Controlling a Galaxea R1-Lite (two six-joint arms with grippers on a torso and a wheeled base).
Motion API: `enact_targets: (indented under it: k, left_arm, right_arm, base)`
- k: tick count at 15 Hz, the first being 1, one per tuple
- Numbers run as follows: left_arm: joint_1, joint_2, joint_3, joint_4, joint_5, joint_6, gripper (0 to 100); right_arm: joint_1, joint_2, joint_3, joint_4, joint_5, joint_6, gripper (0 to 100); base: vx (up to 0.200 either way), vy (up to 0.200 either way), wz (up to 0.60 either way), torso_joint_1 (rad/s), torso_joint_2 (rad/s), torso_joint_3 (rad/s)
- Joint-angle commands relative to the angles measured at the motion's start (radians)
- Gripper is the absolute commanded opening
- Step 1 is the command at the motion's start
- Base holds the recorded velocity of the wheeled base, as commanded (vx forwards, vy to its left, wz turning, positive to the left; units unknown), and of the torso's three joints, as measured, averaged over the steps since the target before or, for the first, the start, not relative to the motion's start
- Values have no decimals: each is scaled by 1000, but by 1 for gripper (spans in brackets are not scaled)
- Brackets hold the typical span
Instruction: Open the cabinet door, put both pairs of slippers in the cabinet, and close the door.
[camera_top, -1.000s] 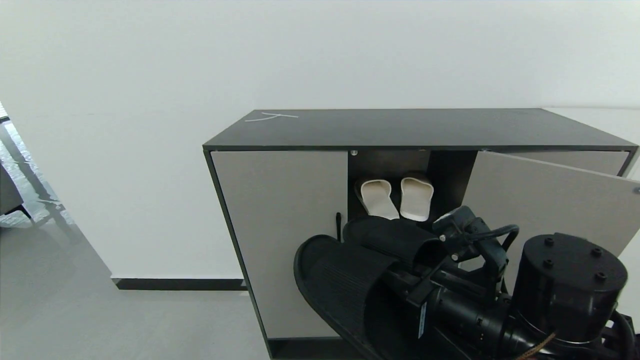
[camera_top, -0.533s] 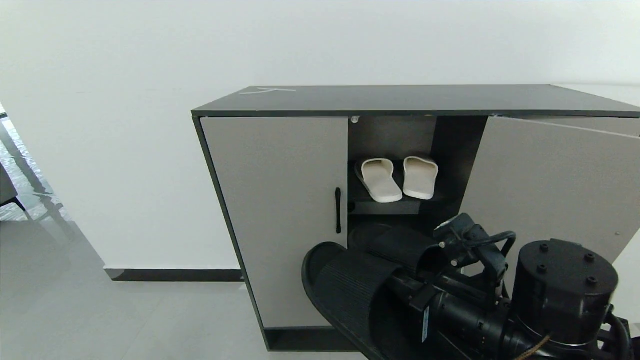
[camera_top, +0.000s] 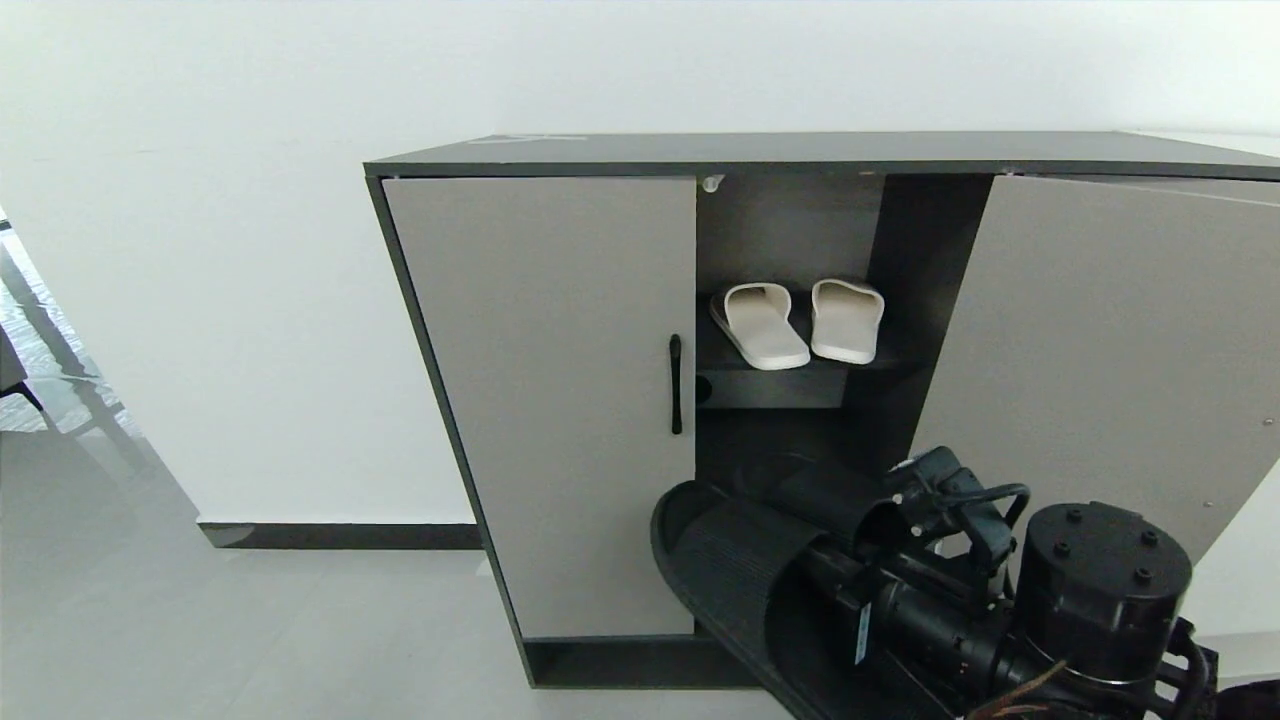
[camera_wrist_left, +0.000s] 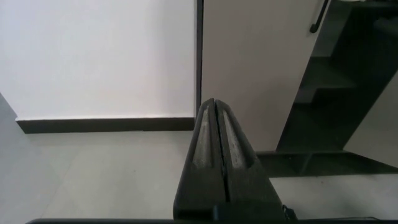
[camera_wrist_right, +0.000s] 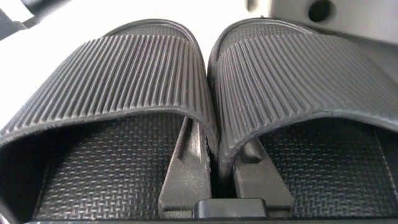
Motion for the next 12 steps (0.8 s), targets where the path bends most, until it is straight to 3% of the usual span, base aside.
enact_targets:
  k: [1,3,6,9,12]
  left_arm:
    - [1,0,0,0,-1,0,0]
    - [1,0,1,0,0,0,0]
    - [0,0,0,0,0,0,0]
    - [0,0,0,0,0,0,0]
    - [0,0,0,0,-1,0,0]
  right_arm:
    - [-74,67,17,-13,-5,-1,0]
    - [-112,97,21,-14,-68,2,0]
    - [-162,258,-114,-72,-256,11,0]
    - [-192,370,-217,-128,-263,4,0]
    - [-247,499,-434,-118,-263,-15,0]
  base:
    - [0,0,0,0,0,0]
    - [0,0,0,0,0,0]
    - [0,0,0,0,0,0]
    - [0,0,0,0,0,0]
    - [0,0,0,0,0,0]
